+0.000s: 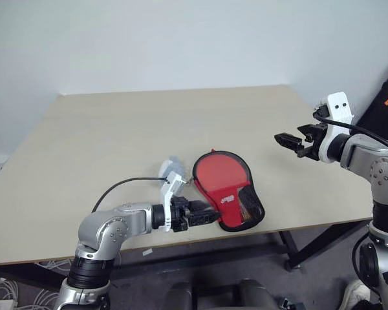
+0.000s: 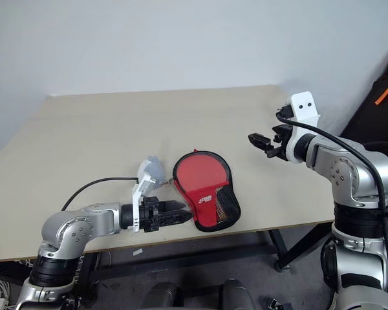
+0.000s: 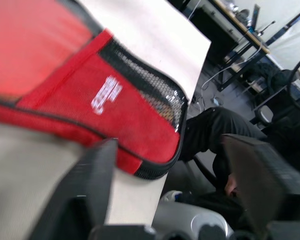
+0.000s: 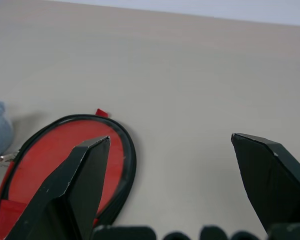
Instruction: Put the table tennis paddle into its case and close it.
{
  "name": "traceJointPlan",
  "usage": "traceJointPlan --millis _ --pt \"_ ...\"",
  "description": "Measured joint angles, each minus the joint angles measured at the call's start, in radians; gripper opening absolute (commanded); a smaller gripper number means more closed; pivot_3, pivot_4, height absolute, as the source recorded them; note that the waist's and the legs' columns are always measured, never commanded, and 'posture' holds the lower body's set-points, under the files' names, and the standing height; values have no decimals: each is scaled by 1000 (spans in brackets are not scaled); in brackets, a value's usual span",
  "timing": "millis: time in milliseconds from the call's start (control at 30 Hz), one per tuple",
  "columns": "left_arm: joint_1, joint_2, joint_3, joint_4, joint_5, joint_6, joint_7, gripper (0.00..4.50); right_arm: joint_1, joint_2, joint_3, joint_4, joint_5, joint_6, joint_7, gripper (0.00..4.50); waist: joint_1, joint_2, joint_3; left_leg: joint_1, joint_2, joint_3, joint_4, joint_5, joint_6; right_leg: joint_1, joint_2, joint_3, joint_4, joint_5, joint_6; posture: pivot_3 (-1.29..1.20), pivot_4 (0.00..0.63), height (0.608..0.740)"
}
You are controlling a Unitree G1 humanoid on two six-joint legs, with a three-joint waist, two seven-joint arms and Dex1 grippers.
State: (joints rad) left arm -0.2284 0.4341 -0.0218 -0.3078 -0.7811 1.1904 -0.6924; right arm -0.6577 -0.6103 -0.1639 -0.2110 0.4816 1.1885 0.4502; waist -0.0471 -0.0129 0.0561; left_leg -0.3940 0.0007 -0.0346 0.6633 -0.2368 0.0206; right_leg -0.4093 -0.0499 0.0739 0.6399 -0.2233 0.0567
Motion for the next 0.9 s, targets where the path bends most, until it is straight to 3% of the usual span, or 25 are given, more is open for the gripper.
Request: traceJointPlan --millis 333,900 --pt "12 -66 5 50 -57 133 66 4293 1 16 0 -22 12 18 -21 4234 0 0 0 0 0 0 0 0 0 0 0 0 0 0 0 0 0 740" --pt "-31 -180 24 128 -56 179 169 4293 18 40 -18 -61 37 41 -62 4234 1 0 0 0 -1 -1 0 0 0 1 -1 0 0 0 0 0 0 740"
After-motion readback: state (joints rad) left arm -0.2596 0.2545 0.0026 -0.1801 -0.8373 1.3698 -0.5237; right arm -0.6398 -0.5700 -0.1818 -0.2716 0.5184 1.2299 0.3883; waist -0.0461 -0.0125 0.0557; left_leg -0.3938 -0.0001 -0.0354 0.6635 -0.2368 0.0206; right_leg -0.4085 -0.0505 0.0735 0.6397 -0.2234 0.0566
